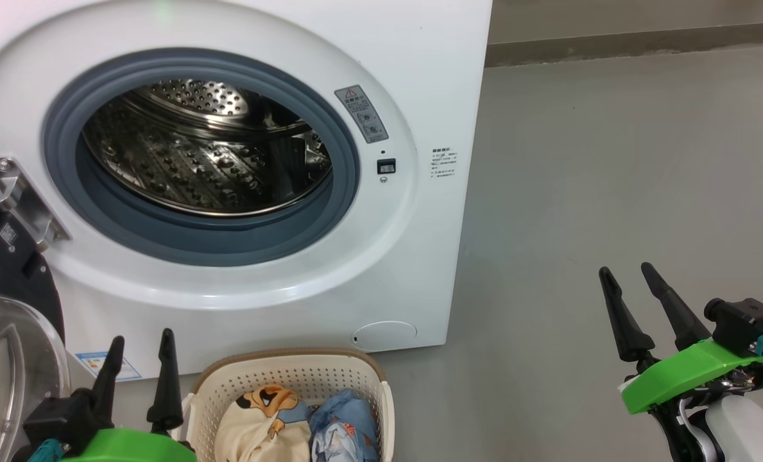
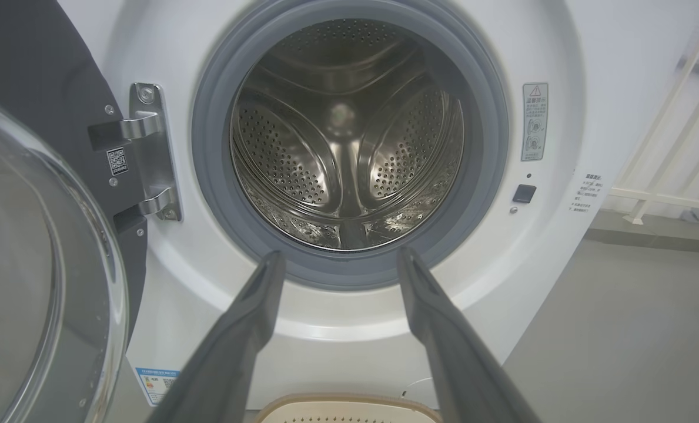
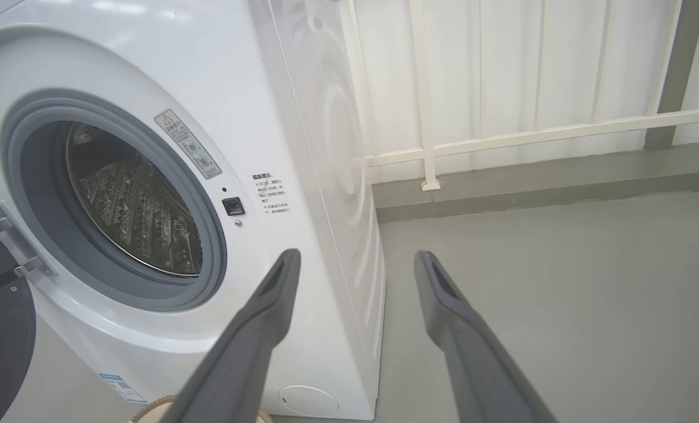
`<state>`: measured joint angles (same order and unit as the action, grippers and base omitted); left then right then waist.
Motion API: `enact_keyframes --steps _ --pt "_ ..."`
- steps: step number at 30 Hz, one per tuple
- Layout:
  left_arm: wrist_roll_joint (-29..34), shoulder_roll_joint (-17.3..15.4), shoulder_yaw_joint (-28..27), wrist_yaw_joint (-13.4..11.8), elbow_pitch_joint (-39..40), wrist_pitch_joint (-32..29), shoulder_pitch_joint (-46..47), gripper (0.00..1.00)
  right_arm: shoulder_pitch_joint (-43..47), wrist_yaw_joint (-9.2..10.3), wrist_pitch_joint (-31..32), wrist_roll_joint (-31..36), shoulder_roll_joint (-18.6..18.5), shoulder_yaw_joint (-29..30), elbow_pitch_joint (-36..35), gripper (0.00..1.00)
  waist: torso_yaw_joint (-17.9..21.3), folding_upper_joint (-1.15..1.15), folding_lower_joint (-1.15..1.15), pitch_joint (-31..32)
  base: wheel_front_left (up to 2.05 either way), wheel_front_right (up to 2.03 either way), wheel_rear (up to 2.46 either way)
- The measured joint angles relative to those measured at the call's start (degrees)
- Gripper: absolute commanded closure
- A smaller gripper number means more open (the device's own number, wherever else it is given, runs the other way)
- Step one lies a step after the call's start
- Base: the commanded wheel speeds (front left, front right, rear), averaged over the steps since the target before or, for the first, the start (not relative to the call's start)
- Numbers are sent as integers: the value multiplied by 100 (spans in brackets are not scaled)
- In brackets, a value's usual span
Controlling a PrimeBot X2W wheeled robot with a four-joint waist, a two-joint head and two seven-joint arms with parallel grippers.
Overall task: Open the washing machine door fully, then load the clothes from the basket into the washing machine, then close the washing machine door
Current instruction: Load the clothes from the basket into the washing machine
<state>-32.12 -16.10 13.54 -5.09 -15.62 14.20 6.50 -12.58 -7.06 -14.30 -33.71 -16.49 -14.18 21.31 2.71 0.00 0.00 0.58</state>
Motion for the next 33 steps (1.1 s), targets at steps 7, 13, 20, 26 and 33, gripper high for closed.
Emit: enact_keyframes --steps 7,13,20,26,33 --pt "1 0 -1 0 -1 1 1 0 0 0 0 0 0 0 -2 0 -11 0 0 6 0 0 0" --pt "1 1 0 0 -2 1 0 0 0 0 0 0 0 -1 -3 0 -18 0 -1 5 0 0 0" --pt "0 1 3 0 -15 1 0 0 0 0 0 0 0 -1 -2 0 -22 0 0 10 0 0 0" --pt "0 1 27 0 -25 1 0 0 0 0 0 0 1 -1 -2 0 -23 0 0 13 0 0 0" --pt "0 1 34 0 -25 1 1 0 0 0 0 0 1 -2 -1 0 -23 0 0 10 0 0 0"
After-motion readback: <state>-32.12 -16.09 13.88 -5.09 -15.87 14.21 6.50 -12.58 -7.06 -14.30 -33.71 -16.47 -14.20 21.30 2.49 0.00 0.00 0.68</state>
